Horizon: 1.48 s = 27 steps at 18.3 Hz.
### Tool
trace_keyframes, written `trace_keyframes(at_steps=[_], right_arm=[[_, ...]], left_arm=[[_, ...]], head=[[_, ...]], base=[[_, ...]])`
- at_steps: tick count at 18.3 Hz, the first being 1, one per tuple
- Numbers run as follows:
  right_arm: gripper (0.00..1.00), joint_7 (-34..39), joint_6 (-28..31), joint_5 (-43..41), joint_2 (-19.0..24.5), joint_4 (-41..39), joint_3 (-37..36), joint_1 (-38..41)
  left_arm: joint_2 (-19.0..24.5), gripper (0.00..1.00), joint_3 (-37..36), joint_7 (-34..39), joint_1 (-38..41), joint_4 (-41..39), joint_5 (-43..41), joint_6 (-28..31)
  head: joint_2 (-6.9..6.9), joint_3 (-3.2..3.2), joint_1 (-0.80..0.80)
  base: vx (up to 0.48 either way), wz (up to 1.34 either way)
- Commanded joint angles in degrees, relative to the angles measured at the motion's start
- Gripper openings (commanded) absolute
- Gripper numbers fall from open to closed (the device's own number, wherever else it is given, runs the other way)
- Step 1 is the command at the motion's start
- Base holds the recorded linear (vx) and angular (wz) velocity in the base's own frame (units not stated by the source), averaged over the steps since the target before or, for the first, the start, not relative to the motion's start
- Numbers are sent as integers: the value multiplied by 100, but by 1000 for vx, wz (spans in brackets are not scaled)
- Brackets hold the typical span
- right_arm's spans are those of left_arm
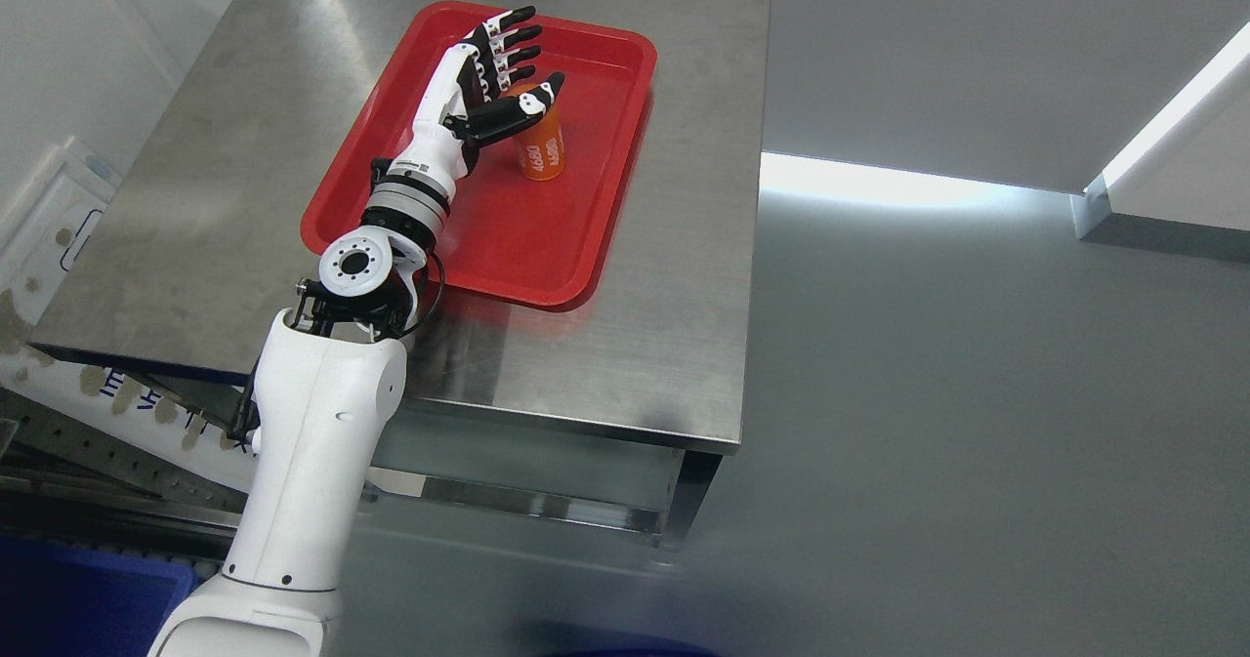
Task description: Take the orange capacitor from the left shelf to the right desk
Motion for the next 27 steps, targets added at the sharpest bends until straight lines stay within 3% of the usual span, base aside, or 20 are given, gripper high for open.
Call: trace_keyframes(at_steps=[1, 4, 10, 15, 27], right_arm=[[100, 2, 19, 26, -100, -100, -70, 114], [100, 2, 19, 26, -100, -100, -70, 114], [100, 2, 19, 26, -100, -100, -70, 114], [100, 2, 19, 26, -100, -100, -70, 114], [100, 2, 19, 26, -100, -100, -70, 114]], left_arm=[[-69, 86, 174, -14, -192, -111, 9, 135], [-69, 100, 428, -23, -420, -146, 17, 135], [-69, 100, 1561, -23, -1211, -200, 693, 117], [-69, 100, 2563, -23, -1502, 853, 703, 82], [-69, 100, 2425, -14, -887, 1022, 44, -103]], head=[[0, 0, 0], [0, 0, 0], [0, 0, 0], [0, 0, 0], [0, 0, 0]], base=[[0, 0], [0, 0], [0, 0], [0, 0], [0, 0]])
